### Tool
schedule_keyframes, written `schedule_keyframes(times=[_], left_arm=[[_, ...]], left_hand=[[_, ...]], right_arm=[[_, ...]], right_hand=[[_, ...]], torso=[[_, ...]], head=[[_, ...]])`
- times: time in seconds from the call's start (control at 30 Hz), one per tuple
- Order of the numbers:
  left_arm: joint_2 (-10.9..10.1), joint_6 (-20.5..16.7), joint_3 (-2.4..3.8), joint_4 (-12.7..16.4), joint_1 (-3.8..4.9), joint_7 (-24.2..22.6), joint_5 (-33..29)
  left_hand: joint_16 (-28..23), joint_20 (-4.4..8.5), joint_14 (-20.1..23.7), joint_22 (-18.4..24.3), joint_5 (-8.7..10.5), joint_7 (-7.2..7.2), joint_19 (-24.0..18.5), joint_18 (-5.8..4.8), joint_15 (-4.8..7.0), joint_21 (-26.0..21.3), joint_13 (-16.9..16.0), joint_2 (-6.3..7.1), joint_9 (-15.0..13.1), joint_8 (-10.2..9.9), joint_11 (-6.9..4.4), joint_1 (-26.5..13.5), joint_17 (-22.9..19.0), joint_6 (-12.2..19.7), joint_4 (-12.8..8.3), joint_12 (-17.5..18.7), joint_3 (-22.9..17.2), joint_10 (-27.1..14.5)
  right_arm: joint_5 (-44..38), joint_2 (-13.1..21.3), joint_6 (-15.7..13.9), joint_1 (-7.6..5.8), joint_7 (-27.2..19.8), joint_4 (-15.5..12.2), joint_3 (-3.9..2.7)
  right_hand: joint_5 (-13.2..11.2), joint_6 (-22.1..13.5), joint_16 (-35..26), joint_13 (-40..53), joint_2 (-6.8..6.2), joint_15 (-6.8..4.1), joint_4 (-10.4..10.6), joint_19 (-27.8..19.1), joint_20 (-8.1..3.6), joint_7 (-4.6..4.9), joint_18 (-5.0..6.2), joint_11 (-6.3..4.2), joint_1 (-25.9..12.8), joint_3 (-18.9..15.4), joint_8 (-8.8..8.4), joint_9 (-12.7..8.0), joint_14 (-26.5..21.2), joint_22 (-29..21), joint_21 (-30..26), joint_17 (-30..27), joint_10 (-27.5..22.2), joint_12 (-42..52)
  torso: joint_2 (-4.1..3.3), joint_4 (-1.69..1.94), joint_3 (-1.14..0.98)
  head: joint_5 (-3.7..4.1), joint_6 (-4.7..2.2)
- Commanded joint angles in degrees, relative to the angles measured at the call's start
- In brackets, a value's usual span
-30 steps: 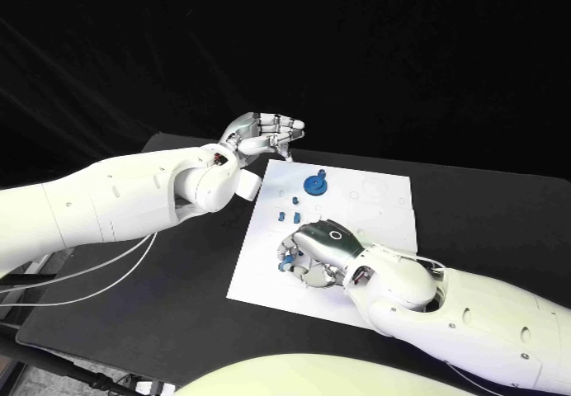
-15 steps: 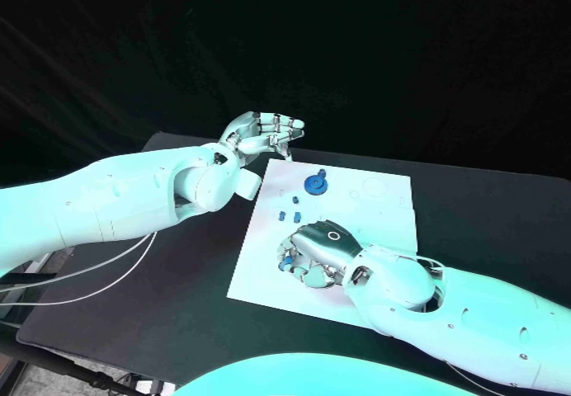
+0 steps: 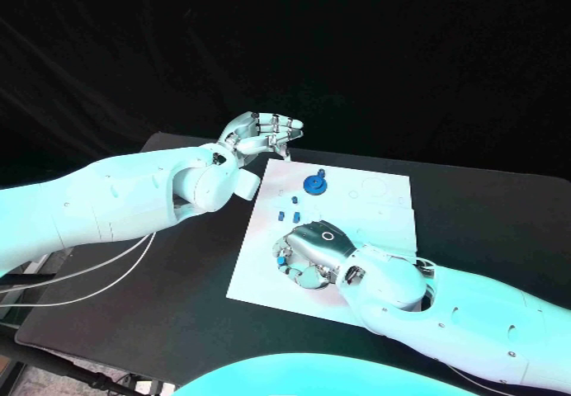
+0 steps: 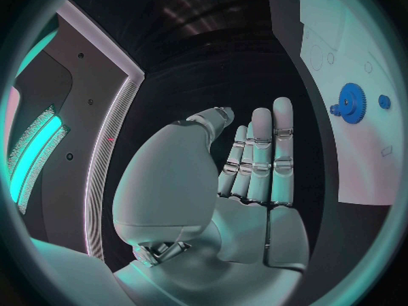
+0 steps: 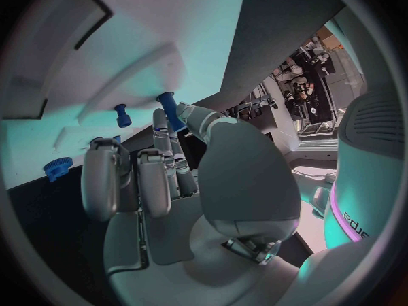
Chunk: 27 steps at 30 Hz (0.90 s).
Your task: Assemble the parts on the task board
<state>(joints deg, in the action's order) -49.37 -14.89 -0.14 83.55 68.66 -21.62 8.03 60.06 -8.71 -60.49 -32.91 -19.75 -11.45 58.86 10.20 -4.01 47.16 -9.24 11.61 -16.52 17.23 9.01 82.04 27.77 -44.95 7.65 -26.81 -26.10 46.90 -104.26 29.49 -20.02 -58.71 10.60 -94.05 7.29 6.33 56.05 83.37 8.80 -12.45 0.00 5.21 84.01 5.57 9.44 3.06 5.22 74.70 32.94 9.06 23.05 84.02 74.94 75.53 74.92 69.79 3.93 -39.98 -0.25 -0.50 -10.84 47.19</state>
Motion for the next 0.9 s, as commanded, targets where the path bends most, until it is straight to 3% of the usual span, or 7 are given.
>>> schedule_keyframes(times=[0.03,0.5,0.6,0.7,0.77,0.83,0.9], left_arm=[[0.13,0.85,0.03,0.01,0.05,-0.29,0.00],[0.13,0.86,0.01,-0.10,0.04,-0.23,0.00],[0.12,0.84,0.00,-0.13,0.04,-0.23,0.00],[0.12,0.85,0.00,-0.18,0.04,-0.23,0.00],[0.11,0.84,-0.01,-0.25,0.04,-0.23,0.00],[0.11,0.82,-0.03,-0.37,0.04,-0.24,0.00],[0.11,0.81,-0.05,-0.46,0.04,-0.25,0.00]], left_hand=[[-0.07,0.02,0.34,0.01,0.02,-1.48,-0.49,0.36,0.02,-0.24,-0.08,-0.13,0.00,0.12,-0.01,0.03,-0.05,0.31,-0.21,-0.21,0.01,-0.25],[-0.07,0.02,0.34,0.01,0.02,-1.48,-0.49,0.36,0.02,-0.24,-0.08,-0.13,0.00,0.12,-0.01,0.03,-0.05,0.31,-0.21,-0.21,0.01,-0.25],[-0.07,0.02,0.34,0.01,0.02,-1.48,-0.49,0.36,0.02,-0.24,-0.08,-0.13,0.00,0.12,-0.01,0.03,-0.05,0.31,-0.21,-0.21,0.01,-0.25],[-0.07,0.02,0.34,0.01,0.02,-1.48,-0.49,0.36,0.02,-0.24,-0.08,-0.13,0.00,0.12,-0.01,0.03,-0.05,0.31,-0.21,-0.21,0.01,-0.25],[-0.03,0.01,0.38,-0.01,0.02,-1.49,-0.52,0.36,0.01,-0.22,-0.10,-0.16,-0.01,0.22,0.01,-0.03,-0.09,0.38,-0.25,-0.36,-0.03,-0.35],[-0.03,0.01,0.38,-0.01,0.02,-1.49,-0.52,0.36,0.01,-0.22,-0.10,-0.16,-0.01,0.22,0.01,-0.03,-0.09,0.38,-0.25,-0.36,-0.03,-0.35],[-0.03,0.01,0.38,-0.01,0.02,-1.49,-0.52,0.36,0.01,-0.22,-0.10,-0.16,-0.01,0.22,0.01,-0.03,-0.09,0.38,-0.25,-0.36,-0.03,-0.35]], right_arm=[[-0.87,-0.06,0.78,0.06,0.76,-0.03,0.02],[-0.93,0.60,-1.68,0.10,0.46,-0.51,0.05],[-0.93,1.09,-2.85,0.12,-0.07,-0.98,0.04],[-0.93,2.01,-4.41,0.13,-0.45,-1.93,0.02],[-0.92,2.97,-5.54,0.12,-0.65,-2.91,-0.08],[-0.83,4.38,-6.63,0.01,-0.89,-4.31,-0.36],[-0.62,6.05,-7.97,-0.31,-1.73,-5.68,-0.66]], right_hand=[[0.28,-0.34,0.15,-0.07,-0.15,0.53,0.05,1.32,0.43,0.06,-0.13,0.09,-0.76,-0.34,-0.38,-0.06,2.96,8.72,-0.42,-0.07,-0.28,-0.20],[0.83,-2.71,-1.04,-1.28,-1.87,1.15,0.46,-0.98,1.06,0.11,1.19,0.76,-2.07,-3.24,-2.19,-0.77,2.17,5.72,-7.58,-2.47,-7.10,-0.17],[1.18,-5.53,-2.68,-2.84,-1.39,1.55,0.95,-3.84,1.45,-0.69,2.87,1.31,-1.75,-9.84,-3.72,-1.26,0.87,1.05,-17.61,-5.55,-13.28,0.68],[1.12,-6.27,-3.17,-3.75,1.63,1.90,2.84,-3.99,1.75,-1.22,3.31,1.75,1.78,-21.60,-4.09,-1.34,0.38,-1.03,-21.07,-6.63,-15.87,2.66],[1.35,-7.10,-3.44,-4.43,3.15,2.06,6.73,-3.86,1.87,-1.68,3.51,1.97,5.88,-29.72,-4.50,-1.57,0.20,-2.23,-22.96,-7.27,-17.76,4.41],[1.46,-7.47,-3.67,-4.73,2.93,2.04,10.79,-3.80,1.84,-1.98,3.62,1.91,8.77,-32.73,-4.62,-1.77,0.08,-2.98,-24.22,-7.82,-18.64,5.87],[1.57,-7.12,-3.83,-4.71,3.25,1.92,11.39,-3.66,1.76,-1.67,3.62,1.81,9.38,-33.03,-4.42,-1.75,0.06,-3.03,-24.22,-8.21,-18.36,6.53]], torso=[[0.00,-0.05,-0.02],[0.02,0.01,-0.10],[0.02,-0.01,-0.11],[0.02,-0.02,-0.10],[0.07,-0.07,-0.09],[0.14,-0.15,-0.08],[0.24,-0.24,-0.09]], head=[[-0.06,0.07],[0.04,0.02],[0.05,-0.03],[0.09,-0.13],[0.34,-0.34],[0.44,-0.51],[0.71,-0.79]])
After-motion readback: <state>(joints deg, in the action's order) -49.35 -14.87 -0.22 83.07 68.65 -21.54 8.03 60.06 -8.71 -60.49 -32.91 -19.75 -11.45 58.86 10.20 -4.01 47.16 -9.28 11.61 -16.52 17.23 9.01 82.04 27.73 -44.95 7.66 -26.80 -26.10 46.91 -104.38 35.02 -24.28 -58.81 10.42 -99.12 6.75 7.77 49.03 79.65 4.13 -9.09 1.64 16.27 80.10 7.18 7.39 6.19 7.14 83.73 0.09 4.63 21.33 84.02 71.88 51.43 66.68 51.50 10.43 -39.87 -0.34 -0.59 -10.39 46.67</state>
